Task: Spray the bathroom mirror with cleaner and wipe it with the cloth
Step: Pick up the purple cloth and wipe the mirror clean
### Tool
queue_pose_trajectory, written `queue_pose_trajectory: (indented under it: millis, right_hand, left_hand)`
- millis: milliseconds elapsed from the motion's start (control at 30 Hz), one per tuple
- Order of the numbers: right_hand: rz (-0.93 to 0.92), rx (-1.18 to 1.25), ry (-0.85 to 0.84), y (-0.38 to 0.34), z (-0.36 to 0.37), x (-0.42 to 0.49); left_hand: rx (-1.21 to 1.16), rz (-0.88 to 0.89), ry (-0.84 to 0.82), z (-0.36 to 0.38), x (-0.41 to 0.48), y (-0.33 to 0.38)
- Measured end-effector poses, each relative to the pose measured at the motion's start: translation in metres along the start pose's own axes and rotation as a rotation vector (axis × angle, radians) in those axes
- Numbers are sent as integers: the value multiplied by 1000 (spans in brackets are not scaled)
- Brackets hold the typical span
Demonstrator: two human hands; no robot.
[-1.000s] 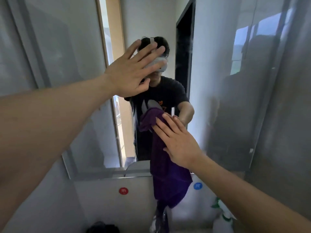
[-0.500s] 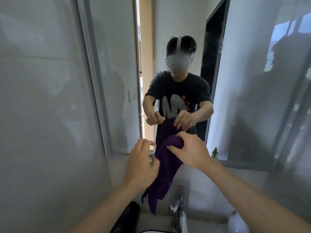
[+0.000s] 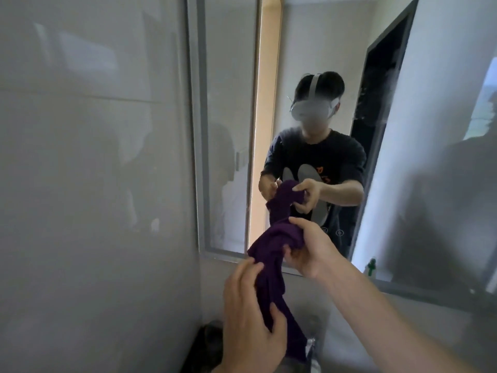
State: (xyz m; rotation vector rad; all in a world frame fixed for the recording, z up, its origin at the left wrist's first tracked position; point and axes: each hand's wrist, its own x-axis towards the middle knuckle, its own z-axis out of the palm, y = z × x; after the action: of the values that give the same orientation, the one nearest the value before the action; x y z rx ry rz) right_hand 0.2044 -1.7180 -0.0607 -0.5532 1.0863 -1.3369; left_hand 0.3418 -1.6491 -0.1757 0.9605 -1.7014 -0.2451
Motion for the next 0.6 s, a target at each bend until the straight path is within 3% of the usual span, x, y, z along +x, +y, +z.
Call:
queue_pose_trajectory:
  millis: [167,300,467,600]
  right_hand:
    - [-66,63,-31,-11,16,6]
    - [-153,145,-102,-38,22,14]
    - [-203,101,-186,-61,15,15]
    - [-280,-181,-229,-71,6,14]
  left_hand:
    - [136,-33,-308,31,32,-10]
    - [171,49,-290,36,81,-28]
    - [433,166,-449,42,117,-53]
    - [477,159,-428,53,130,-58]
